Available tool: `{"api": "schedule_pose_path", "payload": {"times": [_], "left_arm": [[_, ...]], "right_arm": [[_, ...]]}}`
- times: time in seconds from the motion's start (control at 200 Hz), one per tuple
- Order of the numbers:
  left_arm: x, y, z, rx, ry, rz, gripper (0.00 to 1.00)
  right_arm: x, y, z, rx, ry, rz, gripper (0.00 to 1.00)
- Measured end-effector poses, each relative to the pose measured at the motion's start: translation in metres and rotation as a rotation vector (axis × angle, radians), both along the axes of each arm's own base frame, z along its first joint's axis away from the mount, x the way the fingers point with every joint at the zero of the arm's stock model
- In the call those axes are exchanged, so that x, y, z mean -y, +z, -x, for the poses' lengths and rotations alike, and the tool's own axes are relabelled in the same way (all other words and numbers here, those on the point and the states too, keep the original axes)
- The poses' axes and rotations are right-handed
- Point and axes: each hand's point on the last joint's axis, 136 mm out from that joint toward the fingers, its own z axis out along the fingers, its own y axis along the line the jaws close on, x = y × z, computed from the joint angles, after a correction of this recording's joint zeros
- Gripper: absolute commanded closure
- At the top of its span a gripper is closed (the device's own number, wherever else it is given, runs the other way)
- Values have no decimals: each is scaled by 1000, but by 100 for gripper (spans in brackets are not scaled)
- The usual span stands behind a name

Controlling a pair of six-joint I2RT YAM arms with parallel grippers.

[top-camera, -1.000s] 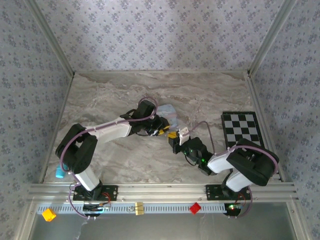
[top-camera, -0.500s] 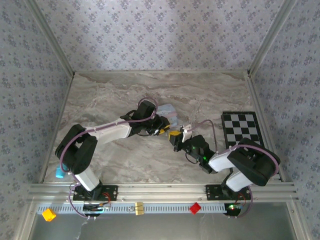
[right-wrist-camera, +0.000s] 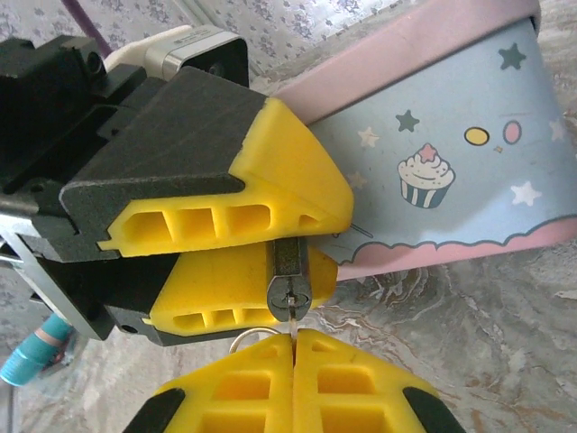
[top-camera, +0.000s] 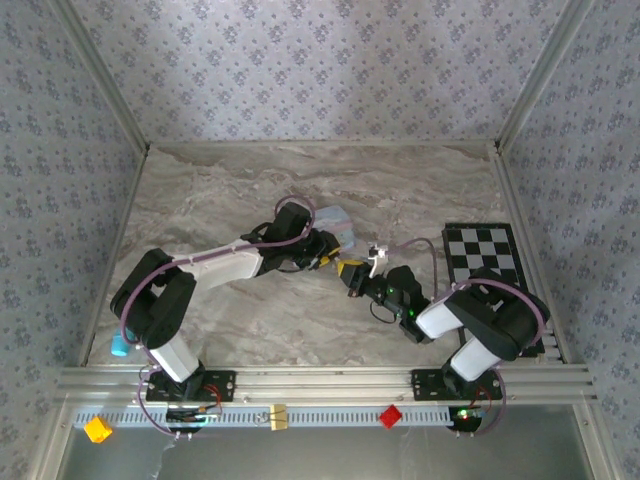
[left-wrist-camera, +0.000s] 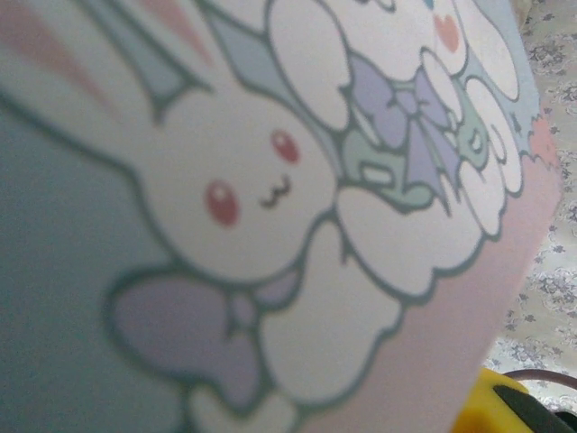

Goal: Unlock a padlock with a key

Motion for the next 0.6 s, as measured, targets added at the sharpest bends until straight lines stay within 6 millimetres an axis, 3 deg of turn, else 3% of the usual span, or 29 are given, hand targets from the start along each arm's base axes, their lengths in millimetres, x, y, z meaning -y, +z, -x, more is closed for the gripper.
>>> {"api": "schedule_pose_path", "payload": {"times": [0.6], "left_arm": [[7,28,-12,85,47,115,82]], "right_arm": [[6,33,-12,-213,-10,-297,100]]}}
